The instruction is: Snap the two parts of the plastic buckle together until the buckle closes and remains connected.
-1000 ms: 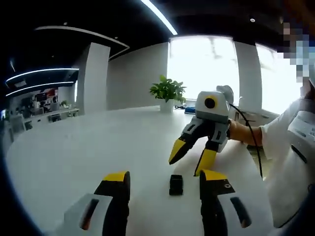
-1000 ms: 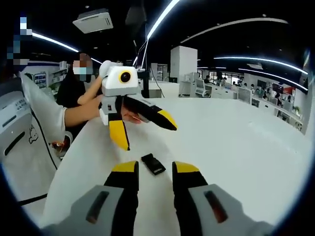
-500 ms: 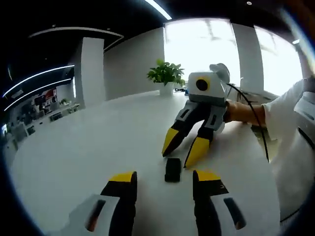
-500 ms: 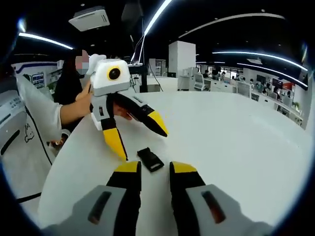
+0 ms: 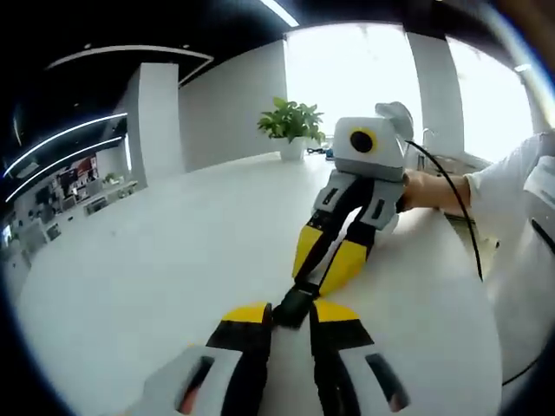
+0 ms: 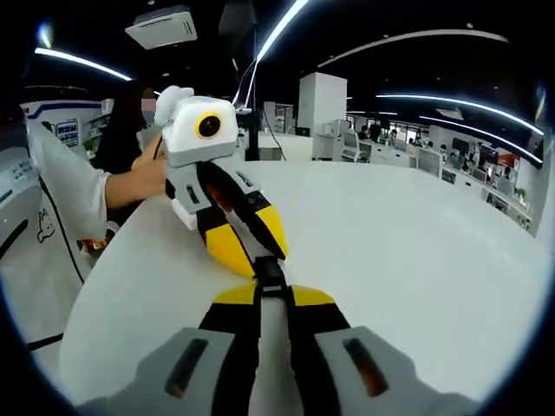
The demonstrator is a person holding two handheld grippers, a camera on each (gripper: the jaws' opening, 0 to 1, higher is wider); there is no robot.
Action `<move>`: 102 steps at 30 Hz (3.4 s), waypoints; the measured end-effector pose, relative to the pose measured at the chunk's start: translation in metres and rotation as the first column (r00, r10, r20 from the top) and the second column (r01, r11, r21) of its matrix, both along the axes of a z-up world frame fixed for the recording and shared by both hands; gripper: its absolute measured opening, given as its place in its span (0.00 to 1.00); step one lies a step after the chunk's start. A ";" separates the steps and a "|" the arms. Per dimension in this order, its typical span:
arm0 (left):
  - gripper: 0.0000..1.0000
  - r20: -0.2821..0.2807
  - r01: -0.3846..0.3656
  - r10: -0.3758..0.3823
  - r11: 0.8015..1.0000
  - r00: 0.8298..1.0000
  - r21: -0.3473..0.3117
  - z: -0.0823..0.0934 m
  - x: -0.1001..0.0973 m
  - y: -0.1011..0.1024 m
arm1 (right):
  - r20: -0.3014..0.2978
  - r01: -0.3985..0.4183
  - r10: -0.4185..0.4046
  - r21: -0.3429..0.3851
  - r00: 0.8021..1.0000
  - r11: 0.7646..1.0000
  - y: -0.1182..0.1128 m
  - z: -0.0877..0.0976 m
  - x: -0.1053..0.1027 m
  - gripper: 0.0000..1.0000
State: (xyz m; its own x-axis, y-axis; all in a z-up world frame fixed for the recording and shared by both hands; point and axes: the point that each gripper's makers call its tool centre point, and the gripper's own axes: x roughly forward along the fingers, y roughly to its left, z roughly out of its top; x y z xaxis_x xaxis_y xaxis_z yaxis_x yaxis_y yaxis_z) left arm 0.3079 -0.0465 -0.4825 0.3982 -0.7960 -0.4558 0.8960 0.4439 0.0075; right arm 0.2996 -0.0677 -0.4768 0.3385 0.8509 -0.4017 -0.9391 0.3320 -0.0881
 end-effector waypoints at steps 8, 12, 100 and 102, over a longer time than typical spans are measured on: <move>0.16 -0.012 0.004 -0.003 1.000 1.000 0.007 0.001 0.017 -0.009 | 0.008 0.036 -0.036 -0.028 0.999 0.999 -0.010 0.001 0.021 0.13; 0.16 -0.010 -0.003 0.003 1.000 1.000 0.022 0.002 0.036 -0.015 | -0.002 0.058 -0.058 -0.027 0.998 0.998 -0.016 0.001 0.037 0.13; 0.76 0.082 -0.378 0.411 0.887 0.908 -0.265 0.060 -0.037 0.088 | 0.035 0.548 -0.562 0.184 0.826 0.816 -0.135 0.053 -0.038 0.89; 0.77 0.079 -0.375 0.407 0.889 0.910 -0.264 0.058 -0.046 0.086 | 0.031 0.570 -0.588 0.206 0.808 0.795 -0.141 0.053 -0.045 0.89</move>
State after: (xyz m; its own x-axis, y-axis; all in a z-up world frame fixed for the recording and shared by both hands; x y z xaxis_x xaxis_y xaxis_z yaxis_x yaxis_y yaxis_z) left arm 0.2620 0.0399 -0.4244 0.7417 -0.6414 -0.1960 0.6477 0.7609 -0.0389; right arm 0.2549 -0.2090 -0.4236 0.8175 0.5373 -0.2071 -0.5570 0.8292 -0.0473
